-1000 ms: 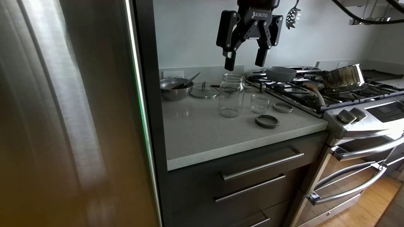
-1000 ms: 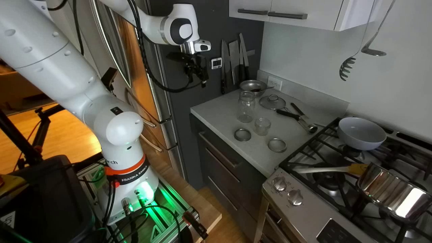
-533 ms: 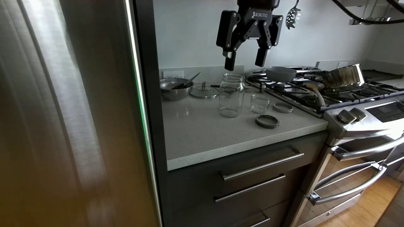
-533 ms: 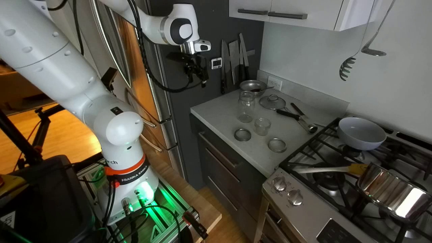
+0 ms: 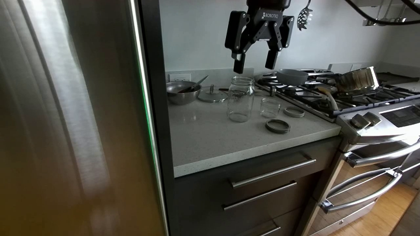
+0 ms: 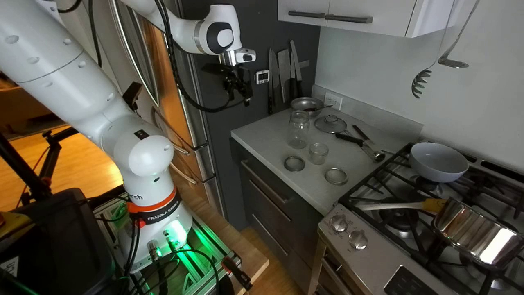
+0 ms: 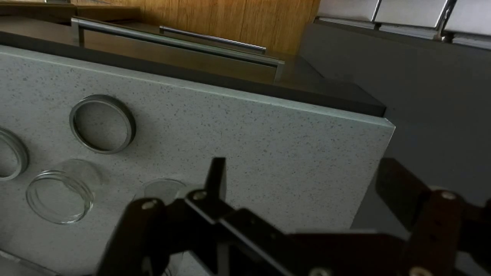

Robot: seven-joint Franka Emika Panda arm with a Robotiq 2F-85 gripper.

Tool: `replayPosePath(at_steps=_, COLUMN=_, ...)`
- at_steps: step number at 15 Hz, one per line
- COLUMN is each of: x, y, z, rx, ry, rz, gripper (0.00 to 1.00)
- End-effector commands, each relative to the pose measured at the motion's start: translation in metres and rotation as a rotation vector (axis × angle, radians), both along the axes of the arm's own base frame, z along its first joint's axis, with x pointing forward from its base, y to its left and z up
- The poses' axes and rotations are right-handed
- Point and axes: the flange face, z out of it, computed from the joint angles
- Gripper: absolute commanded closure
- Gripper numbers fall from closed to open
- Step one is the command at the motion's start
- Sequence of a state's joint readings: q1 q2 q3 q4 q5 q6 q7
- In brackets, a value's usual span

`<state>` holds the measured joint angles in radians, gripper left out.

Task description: Put the cap on the jar

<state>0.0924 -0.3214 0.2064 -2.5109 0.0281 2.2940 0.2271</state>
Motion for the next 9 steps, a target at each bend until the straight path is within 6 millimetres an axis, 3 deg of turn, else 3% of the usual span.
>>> replayPosePath(at_steps=1, x=0.008, y=-0.018, z=-0.013, rx=0.054, ry=0.012, rz=-0.032, gripper=0.0)
replayPosePath(at_steps=6, x=0.005, y=-0.041, z=-0.048, rx=-0.007, ry=0.113, rz=0.147, gripper=0.0)
replayPosePath(at_steps=9, x=-0.006, y=-0.066, z=-0.074, rx=0.005, ry=0.168, rz=0.182, gripper=0.0)
